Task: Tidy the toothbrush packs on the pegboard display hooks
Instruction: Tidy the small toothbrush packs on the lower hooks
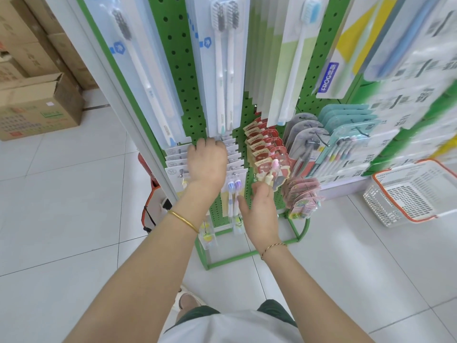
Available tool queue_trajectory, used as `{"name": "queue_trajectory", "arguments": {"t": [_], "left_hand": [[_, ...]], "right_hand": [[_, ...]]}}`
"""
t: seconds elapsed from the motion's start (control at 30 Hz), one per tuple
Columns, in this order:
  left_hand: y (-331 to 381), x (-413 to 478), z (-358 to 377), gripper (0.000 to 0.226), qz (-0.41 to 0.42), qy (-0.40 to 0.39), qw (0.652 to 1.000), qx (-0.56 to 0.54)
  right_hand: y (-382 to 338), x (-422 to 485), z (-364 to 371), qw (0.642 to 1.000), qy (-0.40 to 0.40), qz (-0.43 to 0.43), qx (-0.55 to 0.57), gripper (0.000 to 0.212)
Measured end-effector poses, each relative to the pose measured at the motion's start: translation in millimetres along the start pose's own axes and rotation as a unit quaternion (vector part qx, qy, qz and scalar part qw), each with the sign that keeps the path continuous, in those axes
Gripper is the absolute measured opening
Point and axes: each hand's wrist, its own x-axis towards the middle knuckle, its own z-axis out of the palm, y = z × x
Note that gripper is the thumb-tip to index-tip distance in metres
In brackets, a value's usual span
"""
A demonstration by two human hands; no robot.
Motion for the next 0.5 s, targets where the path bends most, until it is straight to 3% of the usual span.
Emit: {"name": "queue_trajectory", "arguments": {"t": [0.1, 0.4, 0.5], "left_hand": [[0, 8, 3, 0.036, -0.017, 0.002, 1.0, -0.015], [-4, 18, 7, 0.02, -0.031, 0.002, 0.999, -0.04], [-5, 16, 4, 0.015, -0.049, 0.055, 0.997, -0.004]], "right_hand": [[-11, 5, -4, 0.999, 0.016, -0.033, 0.014, 0.028], [-29, 16, 1, 0.998, 0.024, -0.057, 0.003, 0.03], [-31, 16, 4, 0.998, 0.023, -0.057, -0.004, 0.032]]}}
